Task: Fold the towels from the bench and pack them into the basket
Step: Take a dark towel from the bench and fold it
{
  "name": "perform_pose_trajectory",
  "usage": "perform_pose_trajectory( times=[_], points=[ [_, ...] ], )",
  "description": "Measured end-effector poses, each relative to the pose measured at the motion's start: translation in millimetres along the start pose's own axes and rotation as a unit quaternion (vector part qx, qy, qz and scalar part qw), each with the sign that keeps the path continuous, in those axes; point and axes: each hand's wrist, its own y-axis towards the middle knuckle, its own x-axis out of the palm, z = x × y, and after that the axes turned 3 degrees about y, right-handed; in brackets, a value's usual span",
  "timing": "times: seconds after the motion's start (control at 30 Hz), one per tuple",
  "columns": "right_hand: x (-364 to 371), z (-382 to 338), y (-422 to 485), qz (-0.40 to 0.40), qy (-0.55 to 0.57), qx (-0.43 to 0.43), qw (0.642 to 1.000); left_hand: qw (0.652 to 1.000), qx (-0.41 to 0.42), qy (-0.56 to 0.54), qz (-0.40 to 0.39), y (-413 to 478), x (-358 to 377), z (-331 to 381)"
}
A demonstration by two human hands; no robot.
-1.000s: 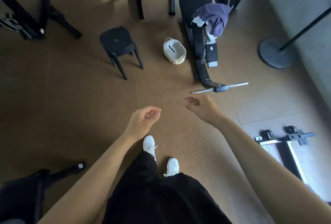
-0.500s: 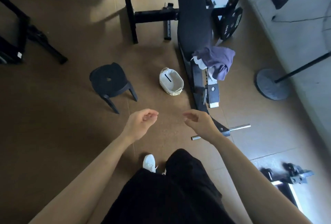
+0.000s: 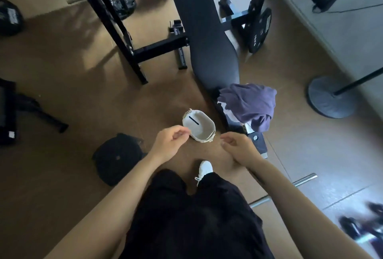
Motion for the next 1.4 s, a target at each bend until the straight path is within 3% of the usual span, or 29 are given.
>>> perform_pose_trajectory(
  times=[0.23, 0.4, 0.6, 0.8, 0.93, 1.1, 1.4],
  points=[
    [-31.4, -24.9, 103.6, 0.030, 0.012, 0.046, 0.998, 0.996, 0.007, 0.062, -0.061, 136.1, -31.9, 21.5],
    [-41.9, -35.3, 177.2, 0.127, 0.039, 0.108, 0.985, 0.979, 0.065, 0.123, -0.147, 263.4, -37.0, 52.7],
    [-50.4, -21.0, 241.2, 0.296, 0.091, 0.254, 0.916, 0.896, 0.161, 0.295, -0.289, 407.3, 3.0, 63.9],
    [-34.9, -2.0, 271.7, 0.409, 0.074, 0.320, 0.851, 0.833, 0.280, 0.313, -0.361, 473.6, 72.0, 61.9],
    [-14.7, 16.6, 299.0, 0.433, 0.040, 0.294, 0.851, 0.793, 0.376, 0.340, -0.339, 496.8, 110.4, 43.5],
    [32.3, 56.3, 309.3, 0.438, -0.006, 0.293, 0.850, 0.718, 0.476, 0.363, -0.356, 498.0, 153.3, -2.2],
    [61.9, 102.0, 319.4, 0.478, -0.078, 0.277, 0.830, 0.712, 0.597, 0.243, -0.280, 523.1, 194.5, -42.2]
  ],
)
